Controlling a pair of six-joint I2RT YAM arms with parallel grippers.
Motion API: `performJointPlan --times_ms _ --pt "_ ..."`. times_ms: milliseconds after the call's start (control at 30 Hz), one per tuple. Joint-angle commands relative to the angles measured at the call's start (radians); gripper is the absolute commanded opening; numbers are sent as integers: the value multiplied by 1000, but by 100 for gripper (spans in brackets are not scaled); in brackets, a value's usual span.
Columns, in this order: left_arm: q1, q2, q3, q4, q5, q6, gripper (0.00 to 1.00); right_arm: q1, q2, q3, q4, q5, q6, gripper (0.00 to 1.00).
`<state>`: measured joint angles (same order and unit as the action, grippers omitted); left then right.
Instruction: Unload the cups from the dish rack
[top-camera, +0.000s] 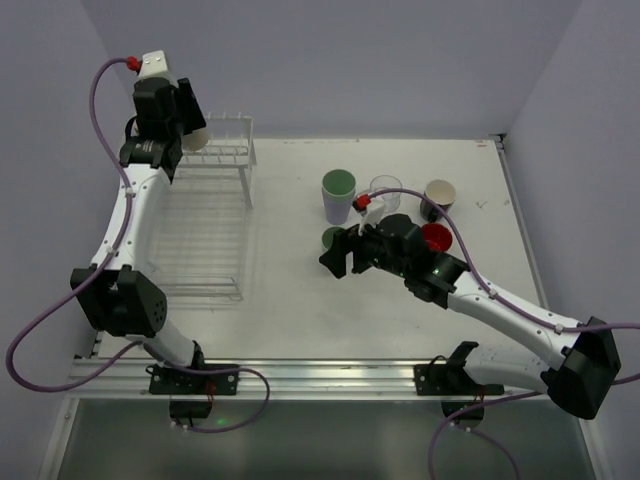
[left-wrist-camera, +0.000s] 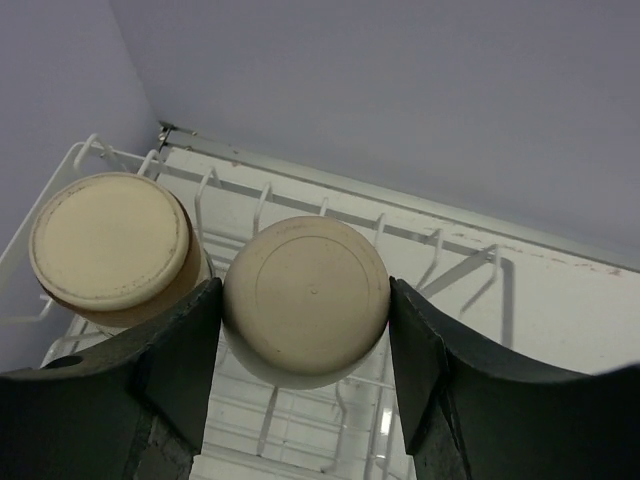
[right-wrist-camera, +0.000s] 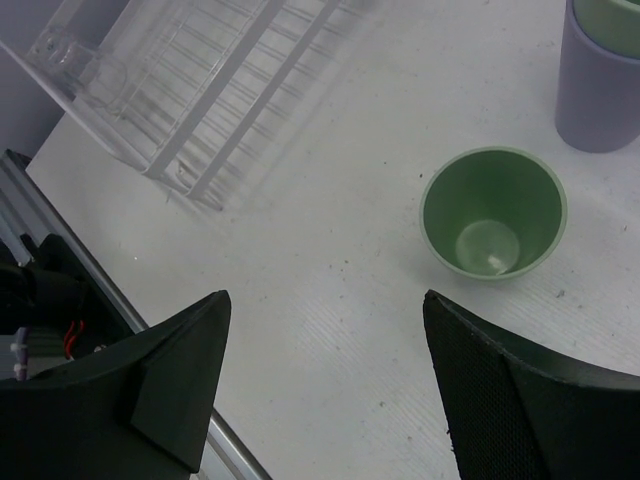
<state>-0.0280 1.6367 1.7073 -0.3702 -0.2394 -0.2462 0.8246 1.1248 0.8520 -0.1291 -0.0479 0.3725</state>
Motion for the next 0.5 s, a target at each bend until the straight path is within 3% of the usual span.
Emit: performJointPlan --times_ms 0,133,300,467 --pt "-24 -162 -17 117 112 -74 18 4 -33 54 88 -4 63 80" --pt "-55 -324 -132 189 233 -160 13 4 -62 76 210 -65 155 84" --pt "-64 -614 -473 361 519 -398 6 4 -74 75 428 -187 241 91" --pt "-85 -834 -920 777 776 -725 6 4 -33 56 606 -228 333 93"
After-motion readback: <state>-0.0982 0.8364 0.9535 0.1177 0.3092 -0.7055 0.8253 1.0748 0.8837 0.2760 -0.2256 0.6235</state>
